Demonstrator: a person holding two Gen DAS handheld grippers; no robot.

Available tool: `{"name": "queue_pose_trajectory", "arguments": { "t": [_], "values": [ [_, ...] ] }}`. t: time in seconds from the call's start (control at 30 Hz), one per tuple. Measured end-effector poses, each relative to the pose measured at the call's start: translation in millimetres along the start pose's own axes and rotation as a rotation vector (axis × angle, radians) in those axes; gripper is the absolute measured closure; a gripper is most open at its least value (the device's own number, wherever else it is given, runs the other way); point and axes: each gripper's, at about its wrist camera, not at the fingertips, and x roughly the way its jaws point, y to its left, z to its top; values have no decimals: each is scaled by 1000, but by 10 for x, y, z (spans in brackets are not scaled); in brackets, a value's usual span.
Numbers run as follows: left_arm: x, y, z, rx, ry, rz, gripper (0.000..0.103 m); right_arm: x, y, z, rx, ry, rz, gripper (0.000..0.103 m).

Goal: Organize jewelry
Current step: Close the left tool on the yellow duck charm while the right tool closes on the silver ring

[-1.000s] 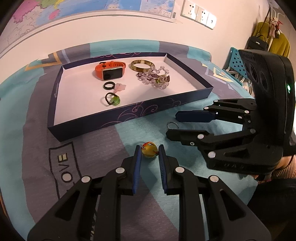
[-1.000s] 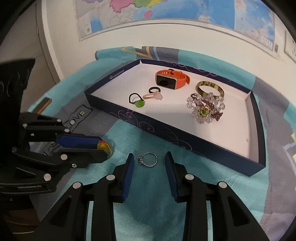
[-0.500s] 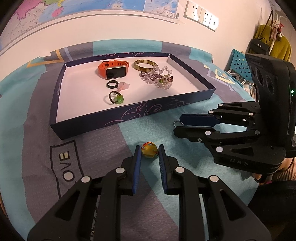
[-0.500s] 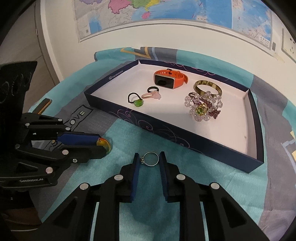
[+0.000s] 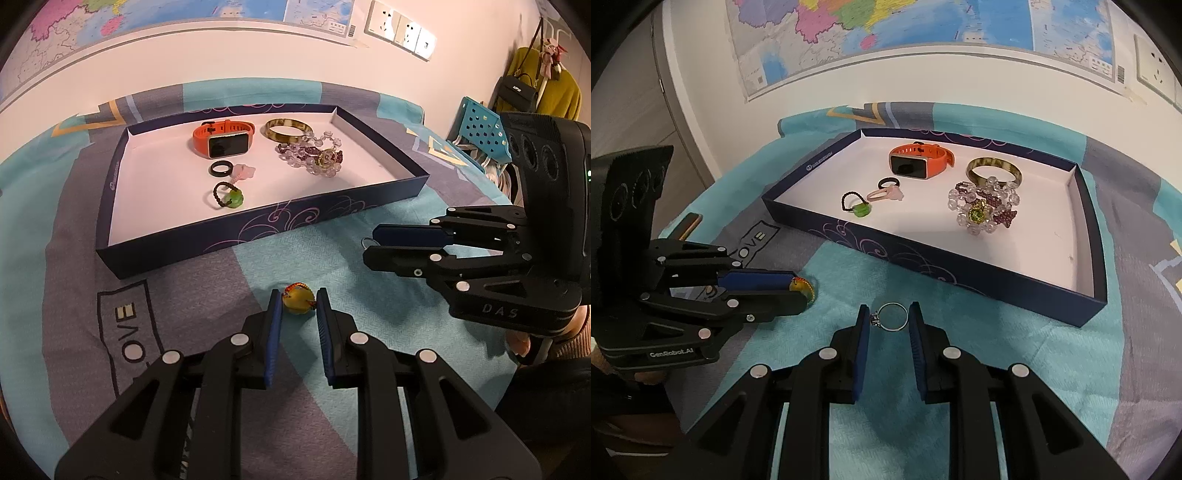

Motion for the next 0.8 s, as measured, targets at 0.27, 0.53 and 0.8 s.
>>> {"name": "queue_pose_trajectory", "arguments": {
  "t": [0.27, 0.53, 0.8],
  "values": [
    [-4, -9, -3, 3, -2, 6, 84, -49, -39, -4, 18, -15, 8, 83],
    [-11, -30, -2, 10, -7, 13, 84, -74, -42, -13, 22, -20, 13, 83],
    [-26, -46, 5, 11, -12, 15, 84, -108, -48, -5, 23, -33, 14, 83]
  ]
}}
